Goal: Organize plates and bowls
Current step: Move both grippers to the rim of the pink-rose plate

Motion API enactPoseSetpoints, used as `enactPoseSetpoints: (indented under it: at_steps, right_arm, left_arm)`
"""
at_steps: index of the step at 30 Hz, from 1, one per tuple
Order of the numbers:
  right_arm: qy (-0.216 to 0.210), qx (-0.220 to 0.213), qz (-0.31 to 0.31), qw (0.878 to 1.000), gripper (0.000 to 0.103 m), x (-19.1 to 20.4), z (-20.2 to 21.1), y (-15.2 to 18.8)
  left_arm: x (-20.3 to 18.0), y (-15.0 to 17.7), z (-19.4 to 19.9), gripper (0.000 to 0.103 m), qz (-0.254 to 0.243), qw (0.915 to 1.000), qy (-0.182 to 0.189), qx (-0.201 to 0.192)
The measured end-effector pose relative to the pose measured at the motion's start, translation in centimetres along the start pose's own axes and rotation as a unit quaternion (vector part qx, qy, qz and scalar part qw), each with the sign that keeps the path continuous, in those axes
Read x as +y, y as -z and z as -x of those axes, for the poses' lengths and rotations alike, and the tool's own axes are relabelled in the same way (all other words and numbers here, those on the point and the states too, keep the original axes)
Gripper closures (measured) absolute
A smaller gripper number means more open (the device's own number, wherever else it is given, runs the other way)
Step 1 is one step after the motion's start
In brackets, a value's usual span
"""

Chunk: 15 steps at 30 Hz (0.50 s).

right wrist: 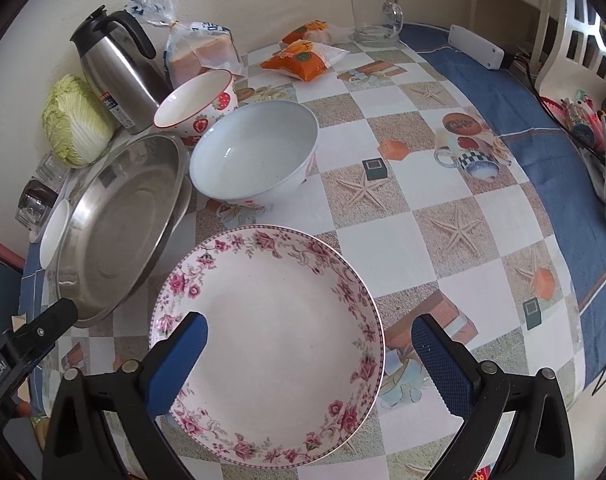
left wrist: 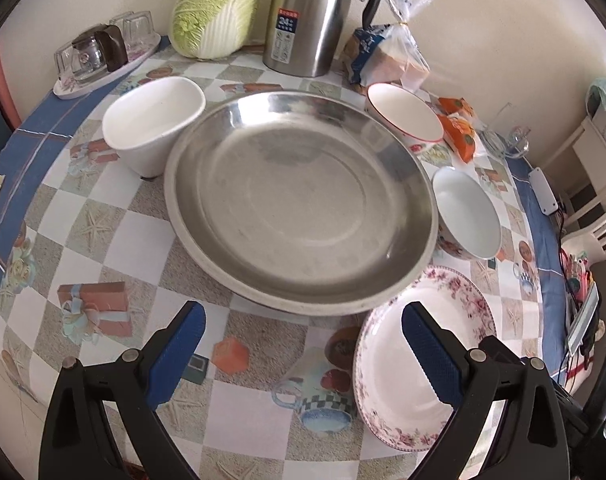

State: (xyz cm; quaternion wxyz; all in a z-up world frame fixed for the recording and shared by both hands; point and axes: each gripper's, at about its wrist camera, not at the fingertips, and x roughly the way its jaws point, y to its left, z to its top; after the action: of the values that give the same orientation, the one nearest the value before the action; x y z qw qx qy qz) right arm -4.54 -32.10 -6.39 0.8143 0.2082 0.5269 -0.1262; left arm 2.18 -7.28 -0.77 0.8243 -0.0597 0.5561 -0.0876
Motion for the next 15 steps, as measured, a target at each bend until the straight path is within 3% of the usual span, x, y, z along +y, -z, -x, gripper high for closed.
enactPoseSetpoints:
  at_steps: [8,15]
  right_arm:
    - [0.005,0.028,-0.027,0.999,0.000,-1.7,-1.4,0.2]
    - [0.003,0.049,-0.037,0.998,0.000,-2.4,-2.5,0.4]
  left_arm:
    - [-0.7,0.5,-1.6,0.004,-0.023,0.9990,-0.024,0.031]
    - [-1.6,0.8,-2.3,0.004,-0.029,0.9981,-0.013,0.053]
